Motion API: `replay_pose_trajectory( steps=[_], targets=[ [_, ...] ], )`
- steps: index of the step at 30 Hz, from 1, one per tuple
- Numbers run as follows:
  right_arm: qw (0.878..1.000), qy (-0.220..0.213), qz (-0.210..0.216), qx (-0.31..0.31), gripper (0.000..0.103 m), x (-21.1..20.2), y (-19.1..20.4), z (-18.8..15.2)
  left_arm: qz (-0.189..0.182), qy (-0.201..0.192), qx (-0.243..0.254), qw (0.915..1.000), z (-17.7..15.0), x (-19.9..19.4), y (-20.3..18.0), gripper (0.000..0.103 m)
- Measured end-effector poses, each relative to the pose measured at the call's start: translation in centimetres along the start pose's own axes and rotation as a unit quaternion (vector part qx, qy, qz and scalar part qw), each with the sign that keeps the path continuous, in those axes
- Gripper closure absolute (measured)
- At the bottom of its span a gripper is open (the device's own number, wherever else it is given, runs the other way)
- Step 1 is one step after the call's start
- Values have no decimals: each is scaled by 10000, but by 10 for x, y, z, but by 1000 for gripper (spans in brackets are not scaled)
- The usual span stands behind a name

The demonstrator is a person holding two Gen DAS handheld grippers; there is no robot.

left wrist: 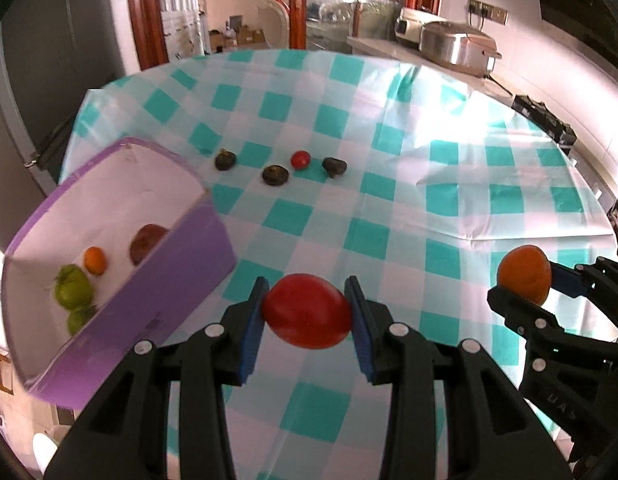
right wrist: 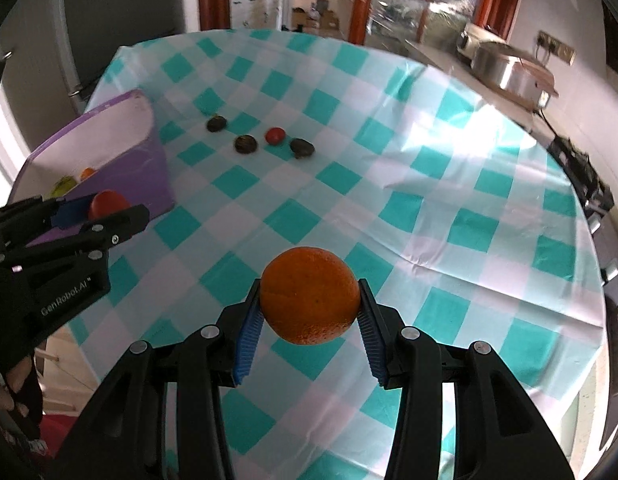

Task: Organize fruits
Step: 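Carry the red tomato and orange with both tools into the box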

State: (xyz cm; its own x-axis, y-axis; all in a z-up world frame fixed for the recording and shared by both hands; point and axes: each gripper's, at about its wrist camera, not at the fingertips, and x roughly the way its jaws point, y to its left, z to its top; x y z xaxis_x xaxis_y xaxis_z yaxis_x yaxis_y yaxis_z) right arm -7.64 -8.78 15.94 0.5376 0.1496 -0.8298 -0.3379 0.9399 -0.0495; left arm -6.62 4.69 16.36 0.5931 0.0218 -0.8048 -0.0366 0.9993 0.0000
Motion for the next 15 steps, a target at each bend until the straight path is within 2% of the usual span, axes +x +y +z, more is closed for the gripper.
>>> replay_pose_trajectory(
  steps=[8, 15],
  targets=[
    [9990, -308, 51, -316, 58, -33, 22, -4, 214, -262, -192, 9992, -16, -40, 24, 63],
    [9979, -443, 153, -453, 58, -42, 35, 0, 400, -402, -354, 9978, -21, -59, 45, 63]
  ],
)
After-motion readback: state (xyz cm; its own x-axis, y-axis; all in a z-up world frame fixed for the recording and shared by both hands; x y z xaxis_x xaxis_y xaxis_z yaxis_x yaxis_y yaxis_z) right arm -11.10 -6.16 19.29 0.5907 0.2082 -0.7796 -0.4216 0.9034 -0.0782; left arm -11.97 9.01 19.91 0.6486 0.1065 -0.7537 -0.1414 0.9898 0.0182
